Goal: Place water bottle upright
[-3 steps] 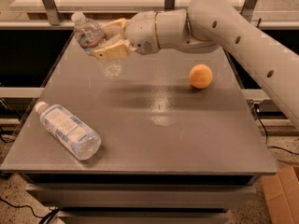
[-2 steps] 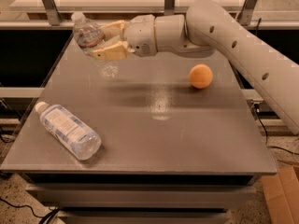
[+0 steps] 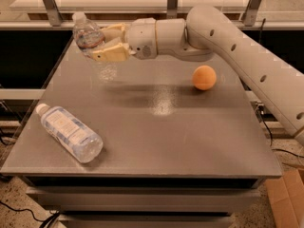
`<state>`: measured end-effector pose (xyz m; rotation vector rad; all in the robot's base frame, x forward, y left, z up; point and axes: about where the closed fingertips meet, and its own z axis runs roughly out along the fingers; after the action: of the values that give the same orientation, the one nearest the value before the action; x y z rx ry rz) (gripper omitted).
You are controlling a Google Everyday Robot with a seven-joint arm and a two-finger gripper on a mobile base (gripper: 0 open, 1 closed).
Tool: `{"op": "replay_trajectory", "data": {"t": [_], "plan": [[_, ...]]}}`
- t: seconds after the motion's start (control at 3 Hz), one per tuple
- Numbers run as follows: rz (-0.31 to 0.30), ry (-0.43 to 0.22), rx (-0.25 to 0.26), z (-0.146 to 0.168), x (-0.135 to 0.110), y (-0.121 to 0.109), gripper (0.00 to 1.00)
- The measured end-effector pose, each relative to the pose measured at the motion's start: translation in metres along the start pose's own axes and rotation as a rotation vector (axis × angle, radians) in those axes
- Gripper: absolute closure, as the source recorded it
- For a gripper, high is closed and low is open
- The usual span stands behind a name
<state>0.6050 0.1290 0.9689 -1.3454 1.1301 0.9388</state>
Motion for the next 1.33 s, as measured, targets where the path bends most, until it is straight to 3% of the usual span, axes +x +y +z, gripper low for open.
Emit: {"op": "replay_trajectory", "data": {"t": [1.33], "plan": [[0.051, -0.018, -0.019, 0.0078, 0.0100, 0.0012, 1.00]]}}
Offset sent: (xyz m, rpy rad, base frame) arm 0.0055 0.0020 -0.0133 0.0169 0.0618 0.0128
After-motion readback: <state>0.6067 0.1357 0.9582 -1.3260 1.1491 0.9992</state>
